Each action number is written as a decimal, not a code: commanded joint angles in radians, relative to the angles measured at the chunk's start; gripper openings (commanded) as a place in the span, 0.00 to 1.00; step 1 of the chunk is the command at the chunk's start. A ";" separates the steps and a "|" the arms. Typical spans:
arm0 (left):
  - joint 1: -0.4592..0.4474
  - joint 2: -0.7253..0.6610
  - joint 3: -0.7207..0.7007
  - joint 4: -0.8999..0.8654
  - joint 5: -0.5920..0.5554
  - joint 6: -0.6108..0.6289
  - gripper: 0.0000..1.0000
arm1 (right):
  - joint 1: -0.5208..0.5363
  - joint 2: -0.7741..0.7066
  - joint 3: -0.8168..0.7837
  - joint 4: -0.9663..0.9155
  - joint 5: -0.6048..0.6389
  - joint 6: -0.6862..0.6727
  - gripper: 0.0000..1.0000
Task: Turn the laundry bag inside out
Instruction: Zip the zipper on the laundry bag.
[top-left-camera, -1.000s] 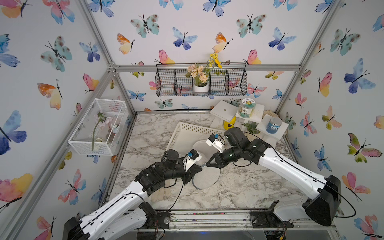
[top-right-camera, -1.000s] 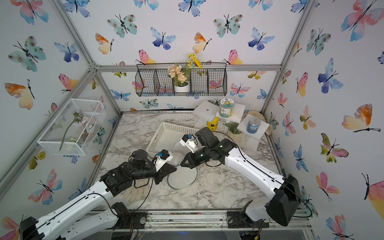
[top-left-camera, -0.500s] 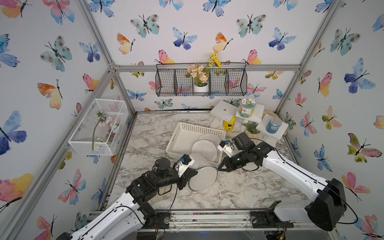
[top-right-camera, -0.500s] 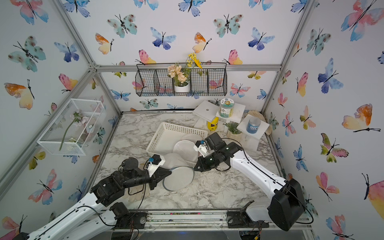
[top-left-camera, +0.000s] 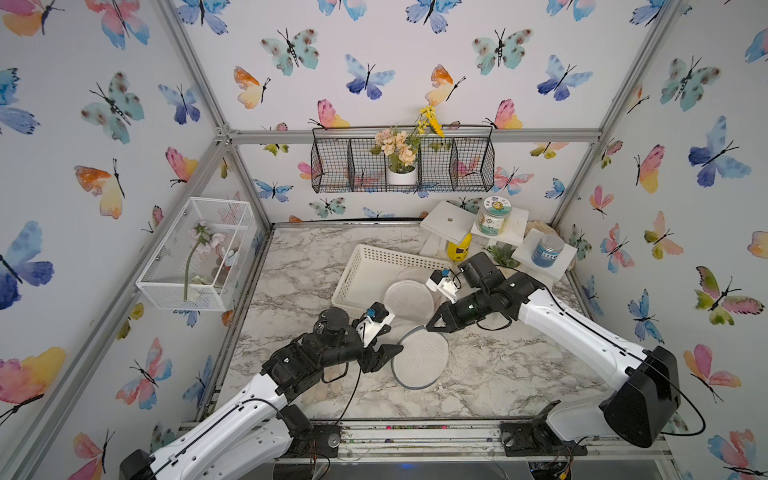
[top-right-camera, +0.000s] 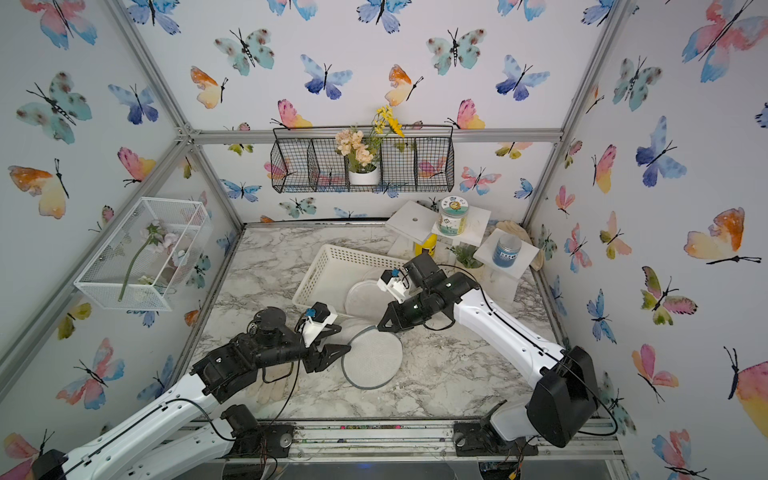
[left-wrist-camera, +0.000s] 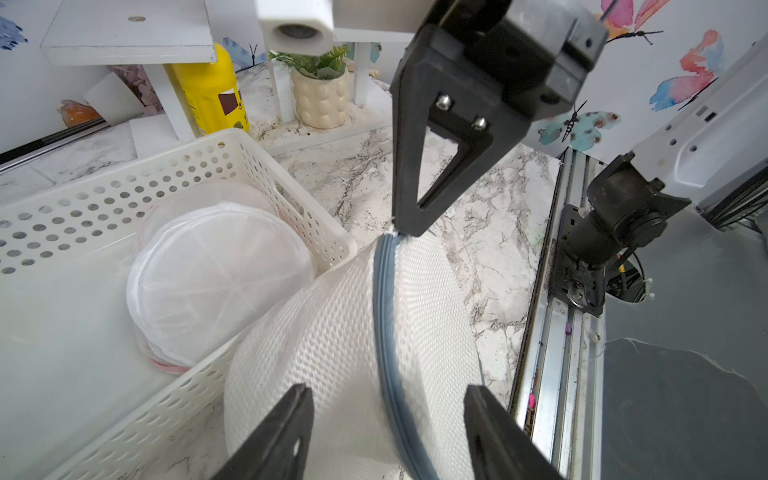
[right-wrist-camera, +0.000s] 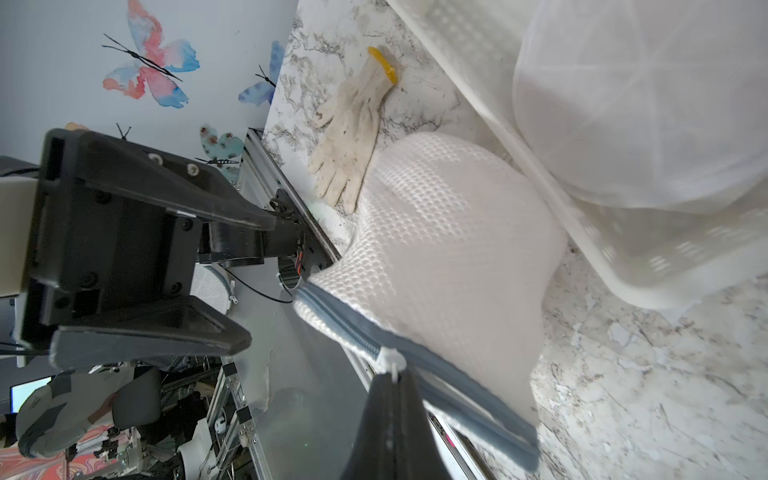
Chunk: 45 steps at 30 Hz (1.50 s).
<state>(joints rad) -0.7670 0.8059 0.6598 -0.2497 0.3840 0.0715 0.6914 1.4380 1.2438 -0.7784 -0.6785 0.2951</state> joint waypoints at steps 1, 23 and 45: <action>0.003 0.062 0.034 0.023 0.071 0.035 0.63 | 0.029 0.016 0.037 -0.025 -0.061 -0.038 0.02; 0.004 0.125 -0.002 0.109 0.133 -0.009 0.13 | 0.060 0.021 0.024 0.084 -0.109 -0.013 0.02; 0.004 0.001 -0.104 0.099 0.110 -0.048 0.01 | -0.096 -0.015 -0.165 0.028 -0.042 -0.005 0.02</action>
<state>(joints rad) -0.7670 0.8165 0.5602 -0.1719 0.4889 0.0380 0.6025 1.4117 1.0599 -0.7395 -0.6849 0.2882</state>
